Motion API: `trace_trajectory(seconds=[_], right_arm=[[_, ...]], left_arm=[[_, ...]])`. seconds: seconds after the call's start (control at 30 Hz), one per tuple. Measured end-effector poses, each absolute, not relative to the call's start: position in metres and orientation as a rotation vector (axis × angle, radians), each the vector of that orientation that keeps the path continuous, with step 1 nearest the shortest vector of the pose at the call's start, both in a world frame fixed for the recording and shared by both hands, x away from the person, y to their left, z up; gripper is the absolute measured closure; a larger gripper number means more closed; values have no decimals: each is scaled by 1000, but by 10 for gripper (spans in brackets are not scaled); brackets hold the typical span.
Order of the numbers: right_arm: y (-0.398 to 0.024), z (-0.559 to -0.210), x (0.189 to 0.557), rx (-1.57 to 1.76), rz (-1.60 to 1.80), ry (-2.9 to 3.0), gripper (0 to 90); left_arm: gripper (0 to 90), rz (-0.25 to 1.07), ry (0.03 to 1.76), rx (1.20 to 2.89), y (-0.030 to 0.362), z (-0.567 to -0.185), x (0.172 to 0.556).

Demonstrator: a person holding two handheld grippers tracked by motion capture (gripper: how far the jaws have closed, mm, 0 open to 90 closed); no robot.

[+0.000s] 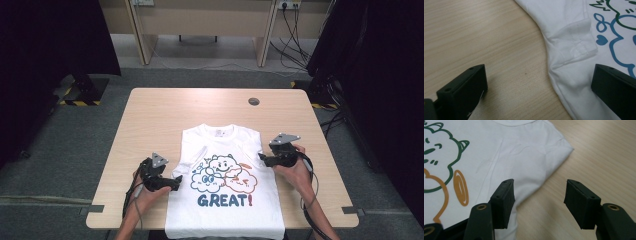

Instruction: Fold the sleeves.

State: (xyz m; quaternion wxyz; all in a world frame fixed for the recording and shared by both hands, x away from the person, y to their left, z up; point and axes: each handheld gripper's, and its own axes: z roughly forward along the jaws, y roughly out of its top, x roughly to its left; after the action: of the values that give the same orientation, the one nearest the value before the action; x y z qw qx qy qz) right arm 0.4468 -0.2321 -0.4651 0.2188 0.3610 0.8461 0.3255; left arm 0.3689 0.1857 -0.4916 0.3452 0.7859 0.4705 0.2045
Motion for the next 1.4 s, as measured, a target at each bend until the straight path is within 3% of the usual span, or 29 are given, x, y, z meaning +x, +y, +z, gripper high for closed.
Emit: trace_trajectory(seconds=[0.7,1.13,1.4], right_arm=[[-226,-473,497,1171,825,2163,376],[-221,-469,488,1115,793,2217,356],[-238,-458,449,1034,886,2323,356]], left_arm=[[0,530,1221,2041,186,-492,369],[0,530,1220,2042,186,-492,369],[0,530,1220,2042,186,-492,369]])
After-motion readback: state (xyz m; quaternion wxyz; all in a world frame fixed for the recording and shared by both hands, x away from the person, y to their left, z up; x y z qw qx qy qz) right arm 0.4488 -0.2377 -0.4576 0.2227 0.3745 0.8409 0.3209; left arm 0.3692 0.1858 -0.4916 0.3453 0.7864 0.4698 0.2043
